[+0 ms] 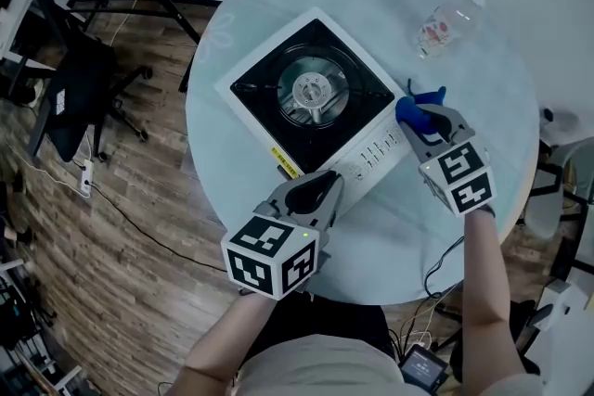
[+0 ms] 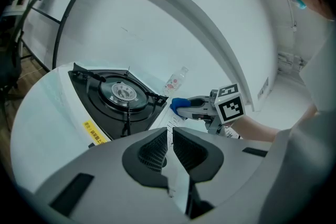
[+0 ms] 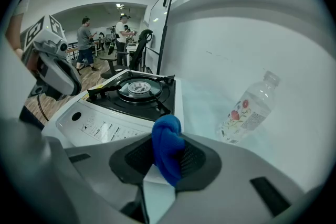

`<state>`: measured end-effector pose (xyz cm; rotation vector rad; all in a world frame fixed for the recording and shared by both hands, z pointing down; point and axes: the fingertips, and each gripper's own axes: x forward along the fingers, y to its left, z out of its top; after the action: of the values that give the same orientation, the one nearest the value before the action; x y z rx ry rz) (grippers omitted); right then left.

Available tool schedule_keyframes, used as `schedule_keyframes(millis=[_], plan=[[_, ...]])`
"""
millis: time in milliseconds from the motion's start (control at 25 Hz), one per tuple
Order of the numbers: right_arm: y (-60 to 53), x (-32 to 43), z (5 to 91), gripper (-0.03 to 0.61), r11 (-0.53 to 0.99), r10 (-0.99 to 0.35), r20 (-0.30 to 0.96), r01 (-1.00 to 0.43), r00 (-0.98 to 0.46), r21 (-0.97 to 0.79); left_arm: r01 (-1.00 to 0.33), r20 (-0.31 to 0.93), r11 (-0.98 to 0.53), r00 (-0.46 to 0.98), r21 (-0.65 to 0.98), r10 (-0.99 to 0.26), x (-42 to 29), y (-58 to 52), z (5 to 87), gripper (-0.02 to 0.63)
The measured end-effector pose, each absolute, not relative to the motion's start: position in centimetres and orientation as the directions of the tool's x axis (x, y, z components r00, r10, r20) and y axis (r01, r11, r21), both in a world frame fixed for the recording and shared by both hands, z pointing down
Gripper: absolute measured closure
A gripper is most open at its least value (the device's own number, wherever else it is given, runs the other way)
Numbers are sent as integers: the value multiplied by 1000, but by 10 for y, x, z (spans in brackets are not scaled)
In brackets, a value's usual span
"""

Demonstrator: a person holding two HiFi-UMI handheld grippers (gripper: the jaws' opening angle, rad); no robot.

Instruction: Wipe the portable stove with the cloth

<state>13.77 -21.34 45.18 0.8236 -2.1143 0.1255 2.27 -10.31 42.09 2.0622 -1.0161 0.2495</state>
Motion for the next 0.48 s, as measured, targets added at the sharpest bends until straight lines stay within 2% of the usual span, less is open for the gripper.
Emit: schedule_keyframes(millis=[480], plan=[[-188, 120, 453, 466, 727, -538, 732, -670, -418, 152, -728, 499, -377, 674, 572, -545, 4, -97, 427, 568]])
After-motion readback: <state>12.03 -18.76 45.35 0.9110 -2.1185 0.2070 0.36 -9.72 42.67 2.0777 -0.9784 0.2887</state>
